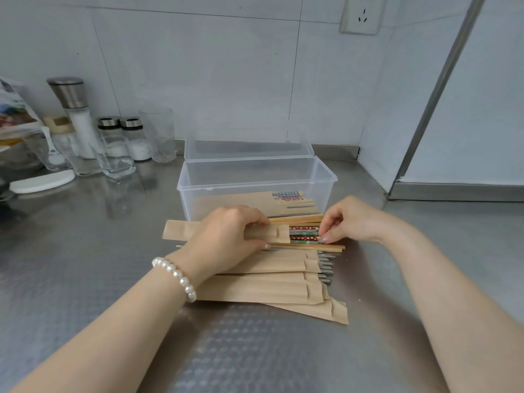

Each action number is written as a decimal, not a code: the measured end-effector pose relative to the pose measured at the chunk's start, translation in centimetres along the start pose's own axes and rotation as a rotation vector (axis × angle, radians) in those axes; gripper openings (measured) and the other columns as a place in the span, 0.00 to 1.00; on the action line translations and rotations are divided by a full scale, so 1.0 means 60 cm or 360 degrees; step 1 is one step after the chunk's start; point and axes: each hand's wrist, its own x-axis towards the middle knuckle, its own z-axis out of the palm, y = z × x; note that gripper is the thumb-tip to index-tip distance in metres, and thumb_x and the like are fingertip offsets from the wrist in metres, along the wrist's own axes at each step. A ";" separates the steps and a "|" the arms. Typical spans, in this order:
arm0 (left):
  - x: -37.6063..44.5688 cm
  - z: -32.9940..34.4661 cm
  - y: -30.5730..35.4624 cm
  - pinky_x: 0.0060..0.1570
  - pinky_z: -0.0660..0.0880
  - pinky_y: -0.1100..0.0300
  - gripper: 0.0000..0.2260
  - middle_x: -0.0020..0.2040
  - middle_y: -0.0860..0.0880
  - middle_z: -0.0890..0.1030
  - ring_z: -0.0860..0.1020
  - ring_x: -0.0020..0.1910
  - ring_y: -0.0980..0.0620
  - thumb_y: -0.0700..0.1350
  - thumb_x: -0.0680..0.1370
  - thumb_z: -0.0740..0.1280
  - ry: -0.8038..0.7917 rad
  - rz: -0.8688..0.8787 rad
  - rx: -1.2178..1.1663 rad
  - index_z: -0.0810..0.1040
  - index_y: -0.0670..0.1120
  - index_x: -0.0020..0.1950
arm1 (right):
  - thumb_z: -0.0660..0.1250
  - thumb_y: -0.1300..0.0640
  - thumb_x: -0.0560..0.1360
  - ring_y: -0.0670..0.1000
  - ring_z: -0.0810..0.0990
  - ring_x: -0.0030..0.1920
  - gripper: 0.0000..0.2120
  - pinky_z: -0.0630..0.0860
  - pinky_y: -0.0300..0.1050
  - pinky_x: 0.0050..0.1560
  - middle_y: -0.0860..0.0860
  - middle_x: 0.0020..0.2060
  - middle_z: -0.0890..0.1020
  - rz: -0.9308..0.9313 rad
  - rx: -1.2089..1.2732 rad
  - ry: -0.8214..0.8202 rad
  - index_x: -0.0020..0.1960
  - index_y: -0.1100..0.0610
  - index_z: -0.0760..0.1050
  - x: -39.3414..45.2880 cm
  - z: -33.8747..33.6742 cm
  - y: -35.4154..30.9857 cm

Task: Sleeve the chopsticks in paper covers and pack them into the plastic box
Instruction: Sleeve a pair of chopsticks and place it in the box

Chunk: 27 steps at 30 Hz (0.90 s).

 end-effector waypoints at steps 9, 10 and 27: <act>0.000 0.003 -0.001 0.55 0.72 0.56 0.16 0.54 0.51 0.80 0.76 0.53 0.50 0.48 0.69 0.73 -0.0028 -0.0030 0.0003 0.78 0.51 0.56 | 0.74 0.63 0.68 0.42 0.72 0.31 0.08 0.69 0.34 0.37 0.45 0.27 0.76 -0.0095 -0.0072 -0.0068 0.35 0.52 0.80 0.006 0.012 0.000; 0.000 0.003 -0.001 0.55 0.72 0.56 0.16 0.54 0.52 0.80 0.76 0.53 0.50 0.48 0.70 0.72 -0.0028 -0.0031 0.0007 0.78 0.51 0.56 | 0.73 0.63 0.68 0.42 0.72 0.32 0.08 0.70 0.34 0.37 0.45 0.28 0.76 -0.0098 -0.0081 -0.0064 0.35 0.51 0.80 0.006 0.012 0.000; 0.000 -0.003 -0.007 0.53 0.73 0.54 0.15 0.51 0.51 0.80 0.77 0.51 0.50 0.46 0.70 0.72 0.0162 -0.0028 -0.0108 0.76 0.48 0.56 | 0.65 0.71 0.72 0.50 0.84 0.34 0.05 0.80 0.36 0.36 0.54 0.32 0.85 -0.0531 0.1316 0.0633 0.42 0.63 0.78 -0.015 -0.029 -0.020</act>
